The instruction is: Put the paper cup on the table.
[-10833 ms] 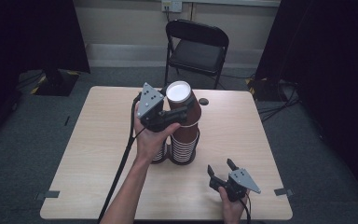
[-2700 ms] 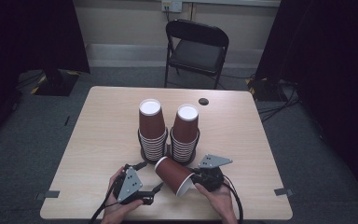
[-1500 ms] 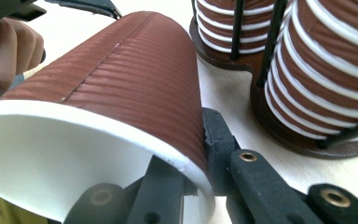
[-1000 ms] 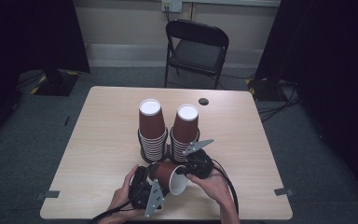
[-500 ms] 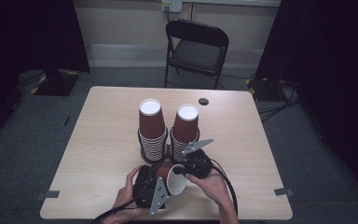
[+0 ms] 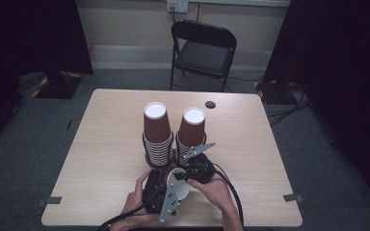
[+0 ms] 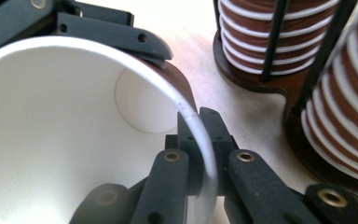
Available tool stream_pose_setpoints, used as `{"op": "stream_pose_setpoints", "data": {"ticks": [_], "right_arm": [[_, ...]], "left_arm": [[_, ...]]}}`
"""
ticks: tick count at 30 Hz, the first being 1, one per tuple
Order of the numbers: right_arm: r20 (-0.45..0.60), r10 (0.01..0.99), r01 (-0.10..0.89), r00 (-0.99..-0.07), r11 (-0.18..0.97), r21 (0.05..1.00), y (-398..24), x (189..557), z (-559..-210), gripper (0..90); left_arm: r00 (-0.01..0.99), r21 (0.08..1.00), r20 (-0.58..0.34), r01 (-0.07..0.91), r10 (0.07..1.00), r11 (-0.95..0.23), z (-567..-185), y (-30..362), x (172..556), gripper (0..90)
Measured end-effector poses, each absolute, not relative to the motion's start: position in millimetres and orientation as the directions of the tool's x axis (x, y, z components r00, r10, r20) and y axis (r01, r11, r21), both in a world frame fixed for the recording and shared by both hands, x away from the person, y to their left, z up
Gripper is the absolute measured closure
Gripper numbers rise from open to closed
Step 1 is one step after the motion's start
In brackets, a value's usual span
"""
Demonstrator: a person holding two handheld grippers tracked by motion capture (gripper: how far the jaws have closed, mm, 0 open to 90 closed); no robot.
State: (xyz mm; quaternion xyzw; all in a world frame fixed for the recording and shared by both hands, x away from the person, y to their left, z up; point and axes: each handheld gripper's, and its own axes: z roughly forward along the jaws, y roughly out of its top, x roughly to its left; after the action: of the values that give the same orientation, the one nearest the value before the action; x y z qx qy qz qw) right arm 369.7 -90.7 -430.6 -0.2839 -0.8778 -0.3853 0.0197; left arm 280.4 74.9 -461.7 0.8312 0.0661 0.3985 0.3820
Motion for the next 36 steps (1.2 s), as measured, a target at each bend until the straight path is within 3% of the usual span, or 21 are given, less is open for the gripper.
{"op": "stream_pose_setpoints", "data": {"ticks": [27, 36], "right_arm": [[0.271, 0.504, 0.537, -0.820, 0.514, 0.669, -85.1, 368.8, -435.1, 87.1], [0.276, 0.509, 0.537, -0.815, 0.488, 0.688, -90.2, 367.5, -432.3, 82.5]], "left_arm": [[0.698, 0.758, 0.544, -0.171, 0.466, -0.629, -461.0, 74.0, 286.8, 6.0], [0.696, 0.797, 0.512, -0.165, 0.504, -0.581, -460.8, 77.9, 288.7, 6.8]]}}
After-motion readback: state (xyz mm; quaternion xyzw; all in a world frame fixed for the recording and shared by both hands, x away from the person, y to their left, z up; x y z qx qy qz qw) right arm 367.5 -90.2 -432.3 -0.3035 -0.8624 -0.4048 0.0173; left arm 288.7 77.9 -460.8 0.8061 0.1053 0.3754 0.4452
